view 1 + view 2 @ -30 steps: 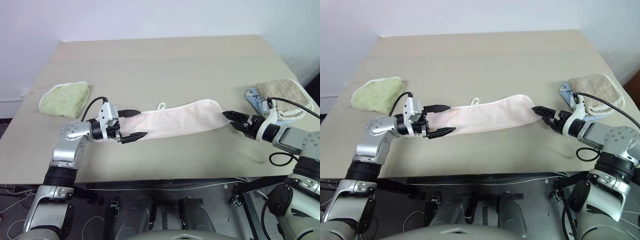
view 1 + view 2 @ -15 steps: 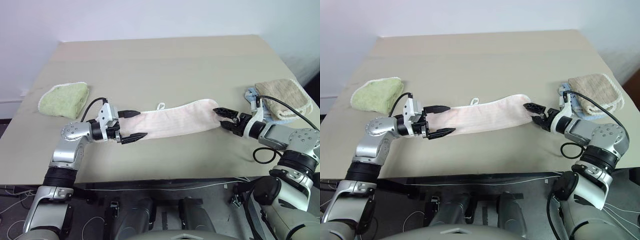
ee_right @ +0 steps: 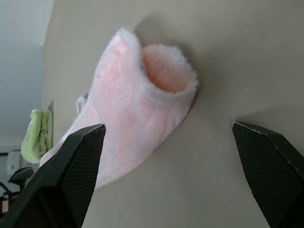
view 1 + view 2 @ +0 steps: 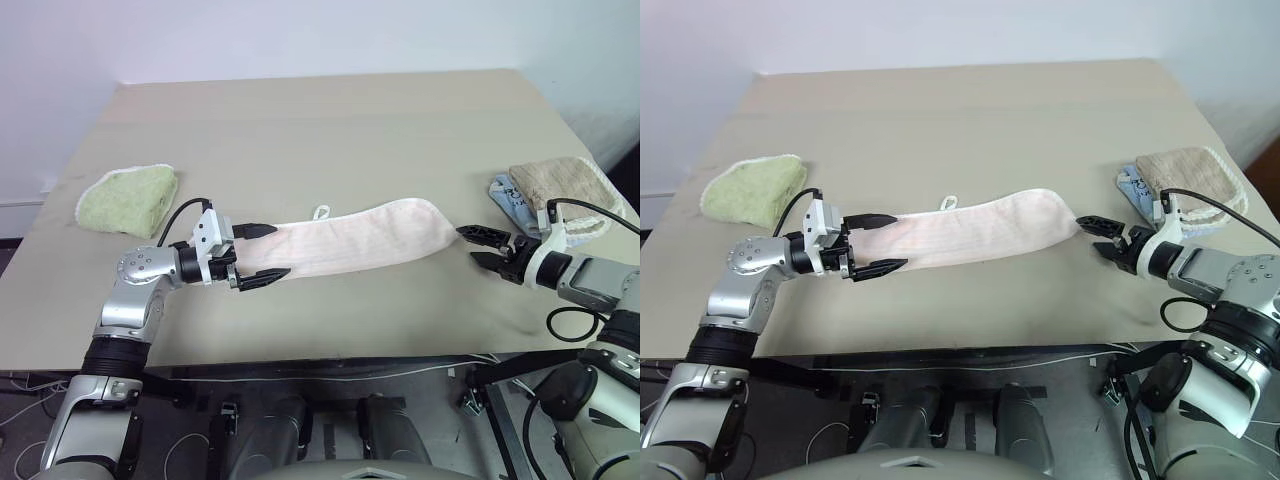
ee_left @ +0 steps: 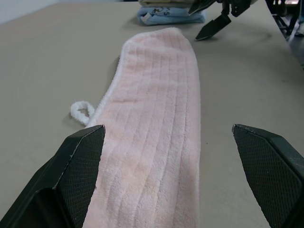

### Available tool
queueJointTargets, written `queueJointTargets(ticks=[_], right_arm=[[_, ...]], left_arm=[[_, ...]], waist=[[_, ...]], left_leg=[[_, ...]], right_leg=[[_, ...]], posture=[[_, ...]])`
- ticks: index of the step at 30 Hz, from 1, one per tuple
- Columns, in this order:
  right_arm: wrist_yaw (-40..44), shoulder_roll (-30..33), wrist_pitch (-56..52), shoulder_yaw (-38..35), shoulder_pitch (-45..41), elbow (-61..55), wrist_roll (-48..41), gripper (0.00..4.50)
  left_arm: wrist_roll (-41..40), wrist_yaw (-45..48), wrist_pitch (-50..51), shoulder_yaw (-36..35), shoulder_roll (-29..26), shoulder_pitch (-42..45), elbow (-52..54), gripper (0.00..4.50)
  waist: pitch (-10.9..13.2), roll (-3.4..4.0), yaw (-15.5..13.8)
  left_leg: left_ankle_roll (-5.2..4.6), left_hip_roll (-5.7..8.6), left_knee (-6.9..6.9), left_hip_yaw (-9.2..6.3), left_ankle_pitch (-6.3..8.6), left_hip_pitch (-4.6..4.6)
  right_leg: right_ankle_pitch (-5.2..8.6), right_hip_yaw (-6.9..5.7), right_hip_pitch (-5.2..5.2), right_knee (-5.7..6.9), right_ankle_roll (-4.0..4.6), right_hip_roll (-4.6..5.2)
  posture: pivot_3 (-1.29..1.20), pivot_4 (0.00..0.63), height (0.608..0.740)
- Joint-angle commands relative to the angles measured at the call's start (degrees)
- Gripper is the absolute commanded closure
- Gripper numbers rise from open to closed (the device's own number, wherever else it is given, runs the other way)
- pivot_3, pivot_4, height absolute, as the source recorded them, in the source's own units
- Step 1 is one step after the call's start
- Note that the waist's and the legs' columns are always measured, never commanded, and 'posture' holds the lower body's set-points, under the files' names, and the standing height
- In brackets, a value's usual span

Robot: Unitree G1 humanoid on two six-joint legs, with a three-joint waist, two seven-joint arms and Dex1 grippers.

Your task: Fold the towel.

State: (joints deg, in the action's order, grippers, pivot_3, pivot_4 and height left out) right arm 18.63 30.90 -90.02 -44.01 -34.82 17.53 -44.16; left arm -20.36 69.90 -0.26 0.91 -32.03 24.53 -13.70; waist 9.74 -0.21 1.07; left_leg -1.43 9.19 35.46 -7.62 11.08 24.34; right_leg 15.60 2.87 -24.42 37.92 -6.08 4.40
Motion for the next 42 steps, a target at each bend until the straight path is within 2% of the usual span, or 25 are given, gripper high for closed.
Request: queueJointTargets(ticks=[1, 6, 12, 17, 23, 26, 37, 42], right_arm=[[-0.55, -3.47, -0.27, 0.53, -1.13, -2.63, -1.00, 0.03], [-2.89, -7.28, 4.25, 2.21, -3.85, -0.28, 1.48, 0.03], [-7.72, -5.62, 12.28, 1.19, -7.27, 7.19, 5.62, 0.03], [-7.86, -3.26, 13.07, 1.40, -7.87, 10.39, 5.19, 0.03], [-7.84, -4.86, 12.53, 1.95, -7.84, 10.03, 3.78, 0.03], [-8.54, -6.29, 12.51, 2.31, -7.39, 9.28, 3.48, 0.64], [-8.26, -6.70, 13.00, 0.81, -4.72, 5.18, 0.67, 4.47], [-8.81, -6.00, 10.44, -4.07, -1.88, 1.66, -2.90, 4.47]], left_arm=[[0.24, 0.20, -1.19, -0.50, -0.15, 1.56, -0.29, 0.00], [0.27, 0.35, -1.42, -0.38, 0.07, 2.06, -0.67, 0.00], [0.35, -0.04, -1.27, -1.08, -0.77, 0.80, 0.37, 0.00], [0.21, -0.46, -1.14, -1.27, -1.30, -0.25, 1.34, 0.00], [0.27, -0.90, -1.37, -1.21, -1.15, -0.32, 1.37, 0.00], [0.27, -0.85, -1.56, -1.11, -1.11, -0.20, 1.33, 0.00], [0.82, -0.41, -1.86, -0.79, -1.66, 0.39, 0.34, 0.00], [1.36, 0.31, -2.28, 0.06, -0.85, 1.73, -0.92, 0.00]], waist=[[0.00, 0.00, -0.06], [-0.01, -0.01, 0.25], [-0.02, -0.03, 0.11], [-0.03, -0.04, -0.53], [-0.04, -0.07, -0.39], [-0.04, -0.07, -0.33], [-0.04, -0.06, -0.10], [-0.04, -0.06, -0.58]], left_leg=[[0.00, 0.00, 0.00, 0.00, 0.00, 0.00], [0.00, 0.00, 0.01, 0.00, 0.00, -0.03], [0.01, 0.00, 0.04, 0.01, -0.01, -0.19], [0.02, 0.00, 0.08, -0.01, 0.01, -0.41], [0.01, 0.00, 0.10, -0.02, 0.01, -0.42], [0.01, 0.00, 0.08, -0.03, 0.01, -0.42], [0.02, 0.00, -0.23, -0.03, -0.02, -0.18], [0.02, 0.01, -0.22, -0.03, -0.02, -0.17]], right_leg=[[0.00, 0.00, 0.00, 0.00, 0.00, 0.00], [0.00, 0.01, 0.02, 0.02, 0.00, -0.01], [-0.01, 0.01, 0.18, 0.04, -0.01, -0.01], [-0.01, -0.03, 0.48, -0.01, 0.01, 0.01], [0.00, -0.06, 0.54, -0.04, 0.01, 0.02], [0.00, -0.06, 0.52, -0.04, 0.01, 0.01], [0.01, 0.01, 0.08, -0.05, 0.02, 0.00], [0.00, -0.01, 0.11, -0.10, 0.02, 0.01]], posture=[[0.00, 0.150, 0.740], [0.00, 0.150, 0.740], [0.00, 0.150, 0.740], [0.00, 0.150, 0.740], [0.00, 0.150, 0.740], [0.00, 0.150, 0.740], [0.00, 0.150, 0.740], [0.00, 0.150, 0.740]])
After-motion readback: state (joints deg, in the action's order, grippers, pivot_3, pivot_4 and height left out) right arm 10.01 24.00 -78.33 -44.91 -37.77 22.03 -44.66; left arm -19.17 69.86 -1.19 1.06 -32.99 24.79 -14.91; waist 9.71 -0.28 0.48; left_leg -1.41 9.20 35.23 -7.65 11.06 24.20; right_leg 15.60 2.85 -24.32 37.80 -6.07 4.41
